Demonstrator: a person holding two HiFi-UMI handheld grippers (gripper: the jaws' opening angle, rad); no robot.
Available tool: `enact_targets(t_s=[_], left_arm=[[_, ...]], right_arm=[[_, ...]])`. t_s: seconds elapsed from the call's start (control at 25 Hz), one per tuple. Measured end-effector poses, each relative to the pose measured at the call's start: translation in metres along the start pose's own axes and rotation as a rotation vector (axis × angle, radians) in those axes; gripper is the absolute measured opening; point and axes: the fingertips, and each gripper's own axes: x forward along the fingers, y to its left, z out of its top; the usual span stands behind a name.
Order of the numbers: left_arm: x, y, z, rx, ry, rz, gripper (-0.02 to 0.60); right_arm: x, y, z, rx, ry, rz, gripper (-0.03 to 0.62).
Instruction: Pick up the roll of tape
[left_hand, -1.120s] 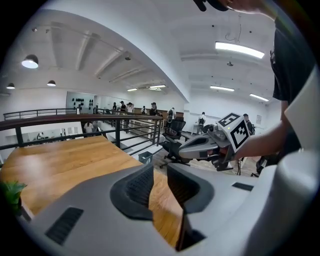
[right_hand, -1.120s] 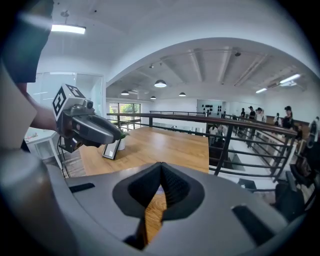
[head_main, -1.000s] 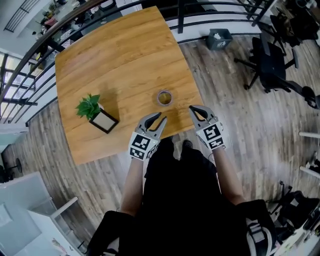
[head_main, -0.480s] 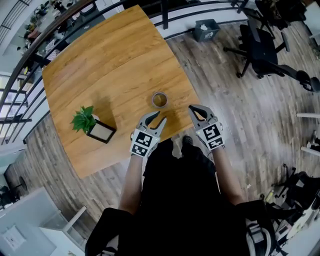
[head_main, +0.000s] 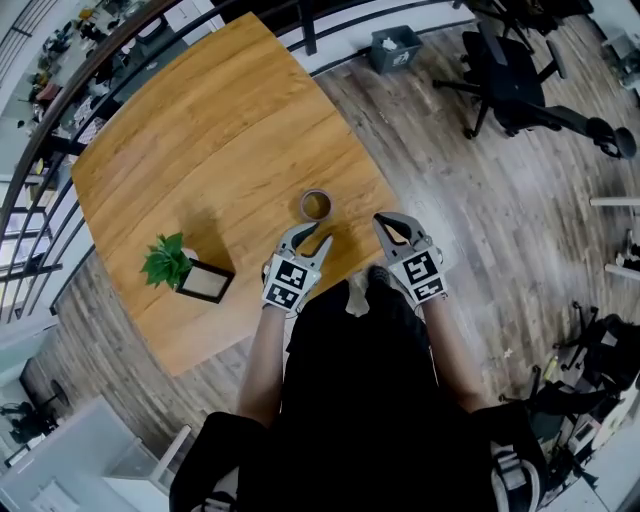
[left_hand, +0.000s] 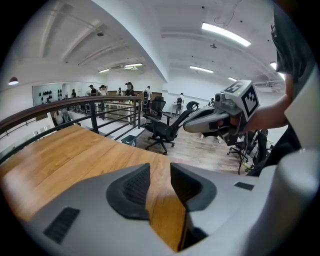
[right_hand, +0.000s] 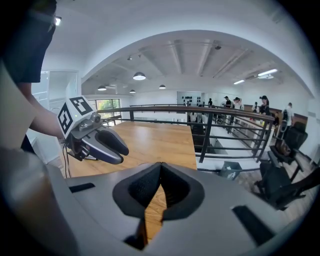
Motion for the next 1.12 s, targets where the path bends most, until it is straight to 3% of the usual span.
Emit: enact_targets(t_s=[0.68,1.12], left_arm=[[0.034,0.011,-0.043,0.097,0.136,-0.117,0.14],[0.064,0.019,-0.07,0.1,0.221,-0.164,0.139]], right_arm=[[0.006,0.019,-0.024,0.065,0.058,-0.063,0.008],[0.004,0.014,-0.037,0.089,0.1,-0.096,0.008]])
